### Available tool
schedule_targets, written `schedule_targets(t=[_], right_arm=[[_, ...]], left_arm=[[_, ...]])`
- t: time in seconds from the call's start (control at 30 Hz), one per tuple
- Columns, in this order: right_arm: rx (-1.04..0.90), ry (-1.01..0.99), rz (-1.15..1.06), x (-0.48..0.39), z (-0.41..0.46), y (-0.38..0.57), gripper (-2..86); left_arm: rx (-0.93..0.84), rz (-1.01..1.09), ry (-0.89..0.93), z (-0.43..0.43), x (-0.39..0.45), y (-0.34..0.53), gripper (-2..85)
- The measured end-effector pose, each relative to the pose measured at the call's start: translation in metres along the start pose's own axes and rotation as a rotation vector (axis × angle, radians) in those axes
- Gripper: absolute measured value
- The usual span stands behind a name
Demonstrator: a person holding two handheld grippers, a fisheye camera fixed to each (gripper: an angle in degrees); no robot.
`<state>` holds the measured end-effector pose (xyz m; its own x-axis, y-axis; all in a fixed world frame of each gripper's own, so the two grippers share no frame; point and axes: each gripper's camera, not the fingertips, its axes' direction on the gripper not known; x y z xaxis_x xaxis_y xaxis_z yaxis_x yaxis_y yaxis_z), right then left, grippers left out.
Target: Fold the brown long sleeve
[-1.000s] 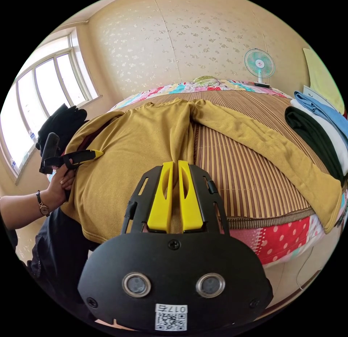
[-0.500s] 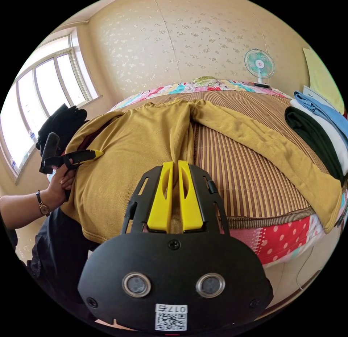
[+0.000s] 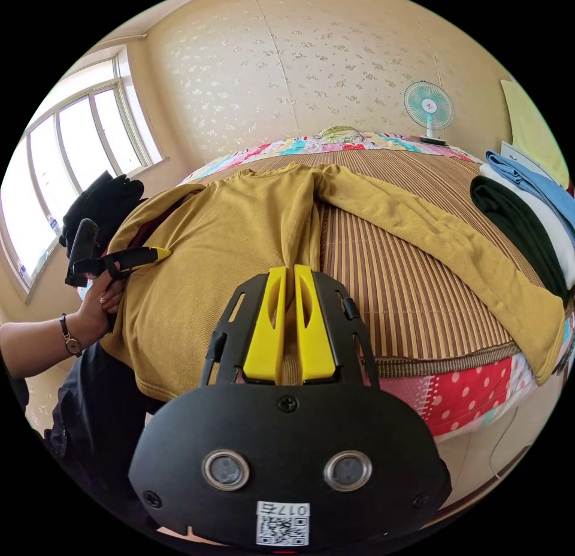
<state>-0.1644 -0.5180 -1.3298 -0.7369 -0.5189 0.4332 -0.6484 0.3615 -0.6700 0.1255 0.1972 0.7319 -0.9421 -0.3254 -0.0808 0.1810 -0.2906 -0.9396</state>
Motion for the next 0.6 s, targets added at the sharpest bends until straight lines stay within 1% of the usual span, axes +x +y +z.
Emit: schedule_targets(t=[0.6], right_arm=[[0.001,0.002,0.001,-0.0009,0.0031,-0.0046,3.3]], left_arm=[[0.002,-0.001,0.001,0.0065,0.0004,-0.0072,-0.4]])
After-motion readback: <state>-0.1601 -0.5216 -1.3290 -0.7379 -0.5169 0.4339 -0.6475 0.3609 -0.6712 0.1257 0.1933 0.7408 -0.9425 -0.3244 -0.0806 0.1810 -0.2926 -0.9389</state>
